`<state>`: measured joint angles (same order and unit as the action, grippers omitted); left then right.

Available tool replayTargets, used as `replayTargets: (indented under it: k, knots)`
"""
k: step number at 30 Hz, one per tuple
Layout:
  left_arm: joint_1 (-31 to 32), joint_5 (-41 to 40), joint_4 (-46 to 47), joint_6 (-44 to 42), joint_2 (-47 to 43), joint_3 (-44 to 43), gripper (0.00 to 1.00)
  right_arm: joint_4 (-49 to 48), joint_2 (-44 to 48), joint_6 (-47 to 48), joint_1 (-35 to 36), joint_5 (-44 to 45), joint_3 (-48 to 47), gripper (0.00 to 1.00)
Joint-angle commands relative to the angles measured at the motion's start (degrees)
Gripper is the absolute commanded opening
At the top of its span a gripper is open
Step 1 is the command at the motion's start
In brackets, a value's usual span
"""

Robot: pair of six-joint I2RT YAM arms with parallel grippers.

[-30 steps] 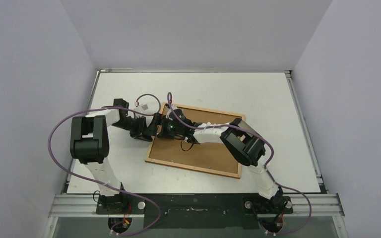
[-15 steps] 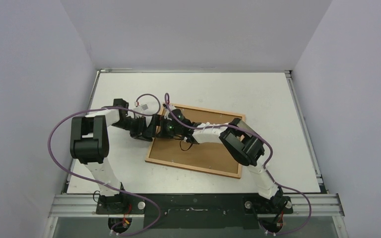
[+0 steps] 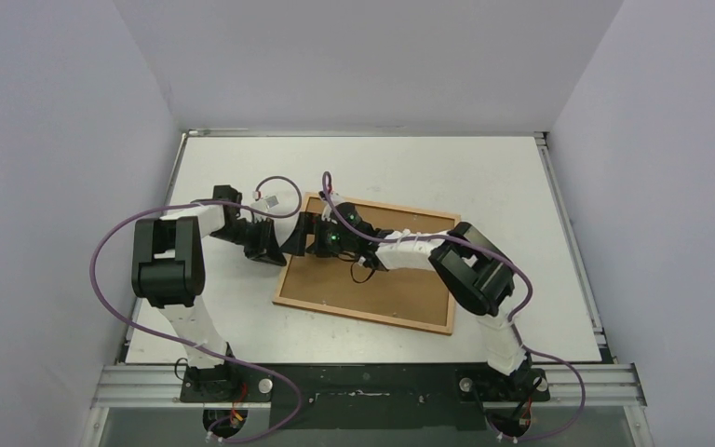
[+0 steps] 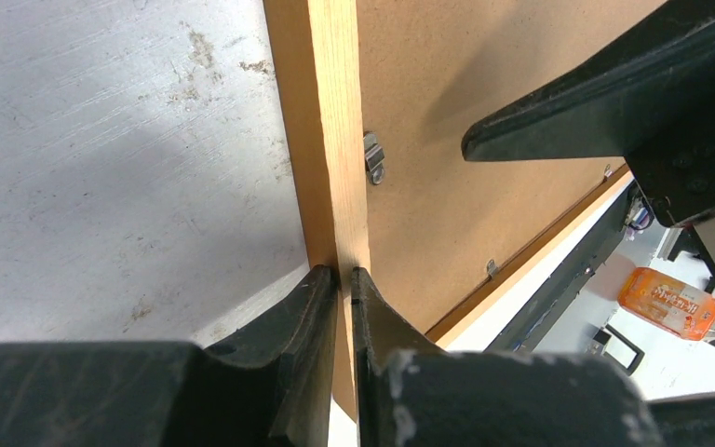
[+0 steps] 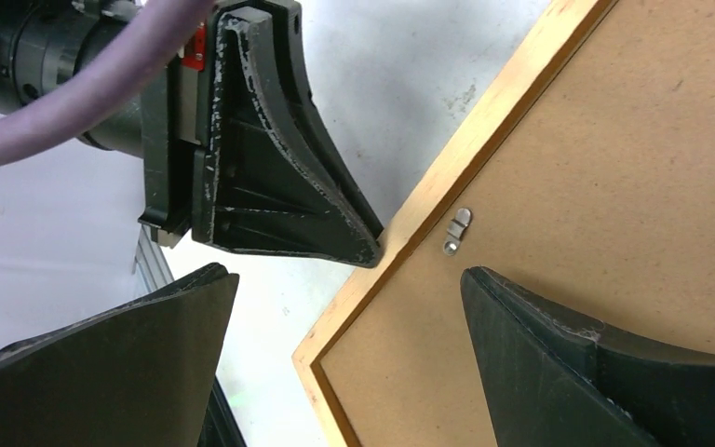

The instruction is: Put the photo into the frame

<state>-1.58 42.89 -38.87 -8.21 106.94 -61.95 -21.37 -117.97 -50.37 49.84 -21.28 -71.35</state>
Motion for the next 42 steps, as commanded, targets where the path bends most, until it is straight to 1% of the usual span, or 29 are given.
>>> replayTargets:
  k: [1,19,42]
  knots:
    - [0.62,0.35,1.17,-1.23,1.41,0.47,0.09,-3.20,-2.05,1.60,0.28,1.36,-1.61,0.95]
    - [0.62,0.65,0.93,-1.26,1.78,0.30,0.08,-1.77,-5.85,2.97,1.22,2.98,-4.43,0.96]
    - [0.62,0.66,0.66,-1.80,2.24,0.27,0.07,-3.08,-8.50,1.91,2.71,0.89,-7.62,0.96]
